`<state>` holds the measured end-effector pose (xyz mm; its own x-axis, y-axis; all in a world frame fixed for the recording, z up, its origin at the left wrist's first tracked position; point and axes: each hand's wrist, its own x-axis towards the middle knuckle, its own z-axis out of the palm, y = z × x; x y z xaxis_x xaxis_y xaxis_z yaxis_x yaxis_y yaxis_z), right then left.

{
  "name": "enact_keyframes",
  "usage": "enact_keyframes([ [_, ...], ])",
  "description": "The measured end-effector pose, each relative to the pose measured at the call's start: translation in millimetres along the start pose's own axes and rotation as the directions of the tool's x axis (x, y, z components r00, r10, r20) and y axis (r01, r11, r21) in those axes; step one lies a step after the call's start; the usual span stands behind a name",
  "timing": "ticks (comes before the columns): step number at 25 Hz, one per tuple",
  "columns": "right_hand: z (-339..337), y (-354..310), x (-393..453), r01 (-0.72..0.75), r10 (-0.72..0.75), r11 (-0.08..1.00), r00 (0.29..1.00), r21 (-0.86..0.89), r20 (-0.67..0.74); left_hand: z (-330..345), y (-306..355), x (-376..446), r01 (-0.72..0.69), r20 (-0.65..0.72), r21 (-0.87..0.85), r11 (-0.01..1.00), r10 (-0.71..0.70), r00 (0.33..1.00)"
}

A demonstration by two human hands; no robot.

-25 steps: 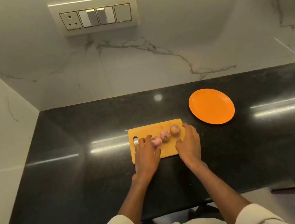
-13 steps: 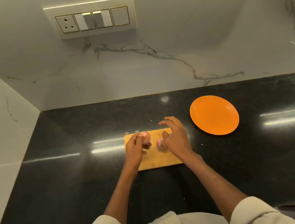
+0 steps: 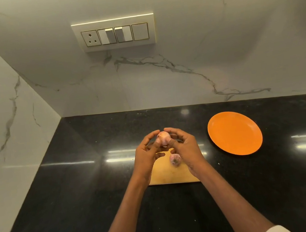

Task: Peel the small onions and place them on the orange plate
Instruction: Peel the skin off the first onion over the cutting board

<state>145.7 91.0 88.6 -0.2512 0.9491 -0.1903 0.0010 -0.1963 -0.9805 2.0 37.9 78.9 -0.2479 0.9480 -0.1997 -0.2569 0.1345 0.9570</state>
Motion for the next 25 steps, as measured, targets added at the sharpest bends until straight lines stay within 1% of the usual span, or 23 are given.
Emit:
enact_keyframes([
  [2, -2, -1, -2, -0.001, 0.001, 1.0, 1.0, 0.013, -0.019, 3, 3, -3, -0.053, -0.032, 0.09, 0.995, 0.056, 0.998],
  [5, -2, 1, -5, -0.015, 0.014, 1.0, 0.998, -0.005, -0.054, 5, 4, -3, -0.09, -0.128, 0.075, 0.993, 0.099, 0.987],
  [7, -2, 0, -7, -0.055, 0.057, 0.997, 0.998, 0.055, -0.035, 6, 2, -3, -0.104, -0.152, 0.097, 0.99, 0.118, 0.981],
  [9, -2, -1, -8, -0.107, 0.106, 0.984, 0.994, 0.141, 0.01, 8, -1, -2, -0.096, -0.173, 0.166, 0.981, 0.125, 0.977],
  [11, -3, -1, -6, -0.125, 0.116, 0.98, 0.991, 0.157, 0.065, 12, -3, 0, -0.075, -0.194, 0.237, 0.969, 0.123, 0.973],
  [14, -4, 3, -5, -0.124, 0.116, 0.988, 0.99, 0.094, 0.085, 17, -1, 3, -0.081, -0.17, 0.358, 0.93, 0.15, 0.974],
  [16, -6, 2, -8, -0.17, 0.162, 0.982, 0.983, 0.087, 0.087, 18, 3, 2, -0.11, -0.122, 0.424, 0.899, 0.177, 0.977],
  [17, -6, 0, -9, -0.198, 0.188, 0.974, 0.977, 0.105, 0.1, 18, 4, 2, -0.1, -0.109, 0.4, 0.911, 0.156, 0.982],
  [20, -11, -4, -11, -0.267, 0.241, 0.95, 0.956, 0.163, 0.166, 22, 4, -8, 0.034, -0.096, 0.167, 0.985, -0.018, 0.995],
  [22, -12, -5, -13, -0.275, 0.242, 0.947, 0.951, 0.167, 0.195, 25, 2, -13, 0.093, -0.097, 0.071, 0.993, -0.086, 0.992],
  [23, -11, -6, -14, -0.269, 0.24, 0.951, 0.953, 0.151, 0.184, 25, 1, -14, 0.077, -0.106, 0.071, 0.995, -0.069, 0.992],
  [25, -7, -4, -13, -0.226, 0.218, 0.971, 0.97, 0.071, 0.107, 25, -2, -14, -0.051, -0.102, 0.202, 0.978, 0.073, 0.992],
])
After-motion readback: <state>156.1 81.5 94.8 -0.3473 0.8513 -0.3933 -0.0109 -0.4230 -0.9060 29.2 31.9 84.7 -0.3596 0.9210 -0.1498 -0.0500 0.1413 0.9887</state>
